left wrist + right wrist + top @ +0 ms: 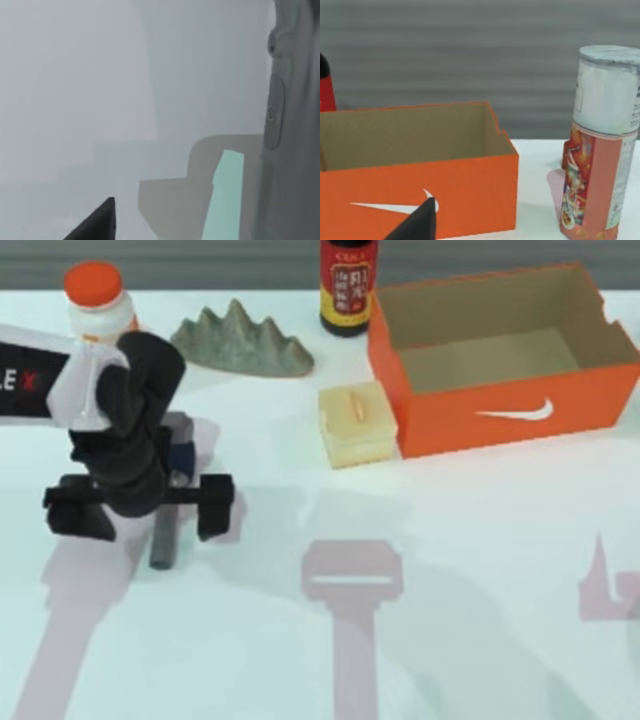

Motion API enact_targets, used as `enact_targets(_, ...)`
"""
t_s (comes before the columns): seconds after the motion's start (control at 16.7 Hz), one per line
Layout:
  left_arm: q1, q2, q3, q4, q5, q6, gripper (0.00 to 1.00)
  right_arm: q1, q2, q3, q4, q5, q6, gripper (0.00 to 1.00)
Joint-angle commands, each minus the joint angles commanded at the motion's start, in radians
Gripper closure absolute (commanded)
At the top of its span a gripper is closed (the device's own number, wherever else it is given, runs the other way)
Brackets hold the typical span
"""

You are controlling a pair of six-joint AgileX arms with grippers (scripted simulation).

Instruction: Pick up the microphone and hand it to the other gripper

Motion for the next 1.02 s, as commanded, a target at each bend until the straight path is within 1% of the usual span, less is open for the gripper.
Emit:
enact_targets(0.18,0.001,0.057,-0.032,0.079,0.001,0.002,0.0,0.0,0.0,0.0,0.0,0.0,0.0,0.0)
enact_targets(0.42,0.001,0.061,-0.034,0.083,0.001,0.002,0.0,0.0,0.0,0.0,0.0,0.0,0.0,0.0)
enact_targets(1.02,0.001,0.061,-0.034,0.083,0.001,0.002,0.75,0.0,0.0,0.0,0.0,0.0,0.0,0.0)
